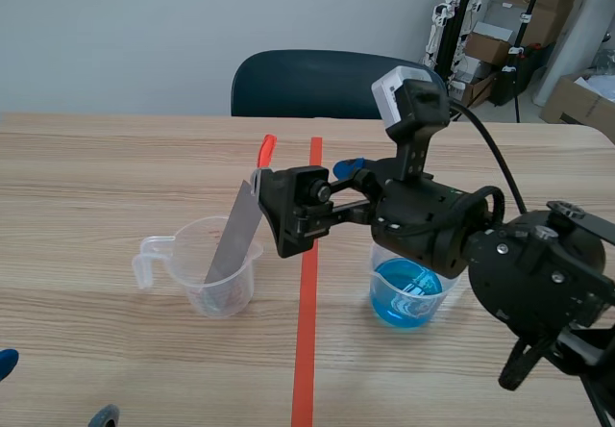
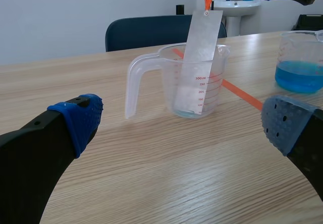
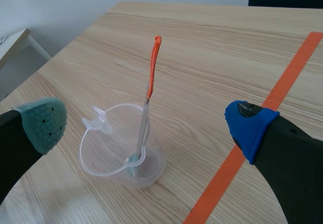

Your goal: Do the redox reaction experiment. lift the metal plate out of the left beaker

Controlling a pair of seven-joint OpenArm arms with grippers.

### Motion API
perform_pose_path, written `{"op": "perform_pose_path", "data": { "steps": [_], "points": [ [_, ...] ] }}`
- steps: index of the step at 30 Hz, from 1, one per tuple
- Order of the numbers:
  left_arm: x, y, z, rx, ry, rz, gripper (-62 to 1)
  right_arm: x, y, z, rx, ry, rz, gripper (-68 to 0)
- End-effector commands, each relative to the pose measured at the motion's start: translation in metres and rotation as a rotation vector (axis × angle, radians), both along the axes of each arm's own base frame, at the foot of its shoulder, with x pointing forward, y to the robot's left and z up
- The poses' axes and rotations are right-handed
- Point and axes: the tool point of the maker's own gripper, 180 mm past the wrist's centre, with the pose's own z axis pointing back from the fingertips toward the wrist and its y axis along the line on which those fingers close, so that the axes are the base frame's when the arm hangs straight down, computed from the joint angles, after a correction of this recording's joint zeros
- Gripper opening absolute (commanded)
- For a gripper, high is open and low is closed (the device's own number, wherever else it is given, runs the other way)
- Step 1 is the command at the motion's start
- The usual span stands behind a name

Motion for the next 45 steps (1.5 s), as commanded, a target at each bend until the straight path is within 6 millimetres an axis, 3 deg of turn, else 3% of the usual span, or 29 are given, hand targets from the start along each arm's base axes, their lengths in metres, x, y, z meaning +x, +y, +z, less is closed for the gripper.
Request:
{"op": "perform_pose_path", "data": {
  "steps": [1,8,18,28,37,42,45],
  "points": [
    [-0.001,-0.001,0.01,-0.026,-0.051,0.01,1.4,0.006,0.001,0.002,0.014,-0.009,-0.009,-0.8],
    [0.006,-0.002,0.012,-0.031,-0.07,0.014,1.4,0.012,0.014,-0.017,0.029,0.043,-0.018,-0.8],
    [0.006,-0.002,0.012,-0.032,-0.071,0.014,1.4,0.024,0.031,-0.008,0.046,0.023,-0.02,-0.8],
    [0.006,-0.002,0.011,-0.032,-0.068,0.015,1.4,0.031,0.04,-0.028,0.014,0.088,-0.039,-0.8],
    [0.006,-0.002,0.011,-0.032,-0.068,0.015,1.4,0.036,0.05,-0.022,0.009,0.078,-0.039,-0.9],
    [0.006,-0.002,0.011,-0.031,-0.069,0.015,1.4,0.036,0.055,-0.022,0.011,0.094,-0.035,-8.3],
    [0.006,-0.002,0.011,-0.031,-0.069,0.015,1.4,0.036,0.057,-0.022,0.011,0.094,-0.037,-8.9]
  ]
}}
